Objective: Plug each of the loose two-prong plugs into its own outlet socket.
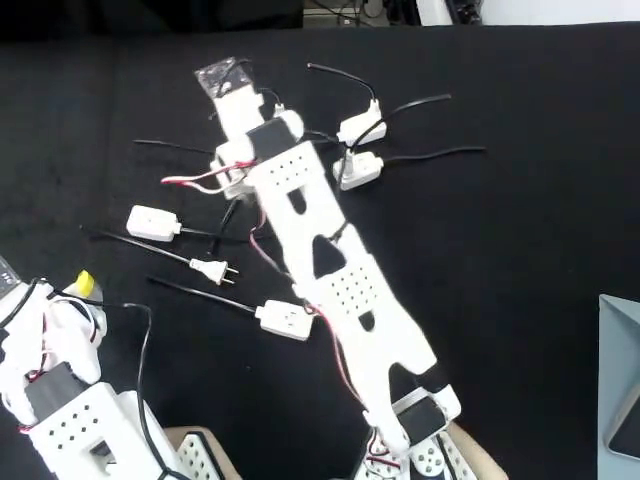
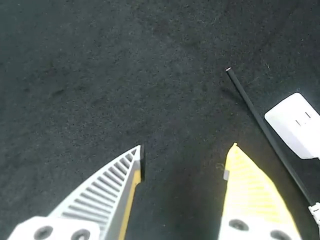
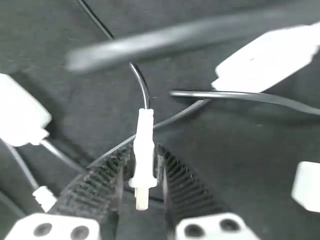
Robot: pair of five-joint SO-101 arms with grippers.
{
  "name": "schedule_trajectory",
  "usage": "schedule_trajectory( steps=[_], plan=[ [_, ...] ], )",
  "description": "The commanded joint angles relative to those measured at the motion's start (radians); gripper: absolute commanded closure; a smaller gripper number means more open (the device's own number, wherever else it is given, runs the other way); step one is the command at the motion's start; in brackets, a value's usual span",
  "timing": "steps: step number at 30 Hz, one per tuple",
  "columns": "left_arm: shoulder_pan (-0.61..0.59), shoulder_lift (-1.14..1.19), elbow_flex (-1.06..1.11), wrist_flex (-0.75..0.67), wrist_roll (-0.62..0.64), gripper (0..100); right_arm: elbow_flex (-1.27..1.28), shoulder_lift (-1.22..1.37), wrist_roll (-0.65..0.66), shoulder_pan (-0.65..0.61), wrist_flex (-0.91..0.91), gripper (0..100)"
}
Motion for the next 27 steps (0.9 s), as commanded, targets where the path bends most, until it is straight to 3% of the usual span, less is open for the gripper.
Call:
schedule_trajectory(
  steps=[1,10,22,27],
  plan=[
    [0.012,-0.009,-0.007,-0.020,0.006,73,-0.054,-0.105,0.037,0.038,0.040,98.7],
    [0.012,-0.009,-0.002,-0.048,0.006,73,0.041,-0.266,0.124,0.072,0.043,98.7],
    [0.045,-0.009,0.008,-0.055,0.006,73,0.926,-0.860,0.103,0.092,0.032,98.7],
    [0.044,-0.009,0.008,-0.055,0.005,73,1.228,-1.050,0.181,0.140,0.003,98.7]
  ],
)
